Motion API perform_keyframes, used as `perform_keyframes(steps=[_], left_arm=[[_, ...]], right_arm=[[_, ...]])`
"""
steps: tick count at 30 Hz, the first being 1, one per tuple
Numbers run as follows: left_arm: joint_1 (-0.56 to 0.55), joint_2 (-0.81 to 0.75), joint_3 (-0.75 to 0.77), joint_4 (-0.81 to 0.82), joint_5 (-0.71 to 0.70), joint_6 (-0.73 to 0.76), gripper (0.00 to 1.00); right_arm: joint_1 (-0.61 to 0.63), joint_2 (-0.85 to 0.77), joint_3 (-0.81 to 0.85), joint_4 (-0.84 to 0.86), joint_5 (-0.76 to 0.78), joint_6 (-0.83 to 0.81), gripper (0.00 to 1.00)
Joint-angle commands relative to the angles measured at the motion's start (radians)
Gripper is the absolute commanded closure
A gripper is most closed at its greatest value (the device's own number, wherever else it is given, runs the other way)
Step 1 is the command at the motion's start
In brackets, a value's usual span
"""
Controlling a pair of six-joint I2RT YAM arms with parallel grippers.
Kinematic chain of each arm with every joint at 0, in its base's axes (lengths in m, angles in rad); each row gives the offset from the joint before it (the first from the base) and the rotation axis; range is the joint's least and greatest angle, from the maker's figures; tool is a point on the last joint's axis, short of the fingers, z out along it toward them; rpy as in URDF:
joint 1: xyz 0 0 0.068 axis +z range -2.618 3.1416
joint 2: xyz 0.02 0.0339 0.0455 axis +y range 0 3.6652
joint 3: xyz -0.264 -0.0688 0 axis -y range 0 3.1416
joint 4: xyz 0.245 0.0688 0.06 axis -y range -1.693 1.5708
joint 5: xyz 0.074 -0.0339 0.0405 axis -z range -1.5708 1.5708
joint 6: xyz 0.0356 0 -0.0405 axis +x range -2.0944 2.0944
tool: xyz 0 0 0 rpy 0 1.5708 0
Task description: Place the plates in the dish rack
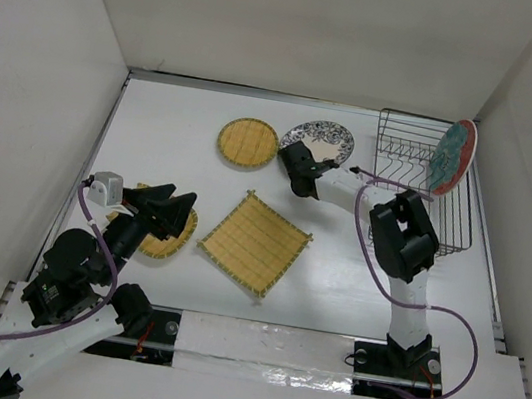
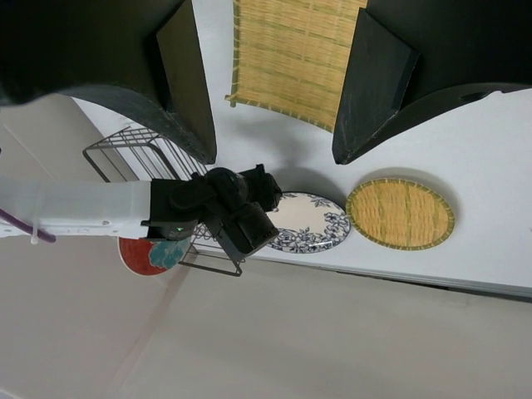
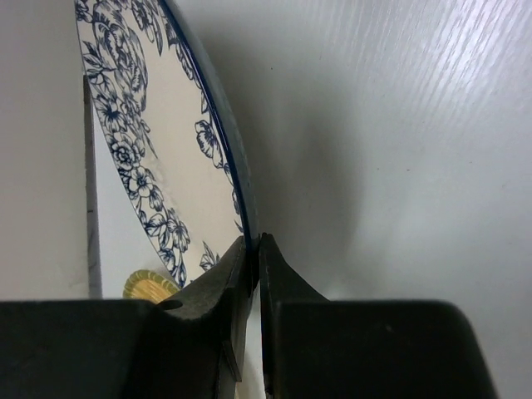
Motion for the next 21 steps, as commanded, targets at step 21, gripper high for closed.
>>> perform_keyframes(steps=[21], left_arm=[[0.004, 0.006, 0.021, 0.058, 0.007, 0.009, 0.45]], right_arm=[[0.058, -0.468, -0.228, 0.703, 0.184, -1.066, 1.0]])
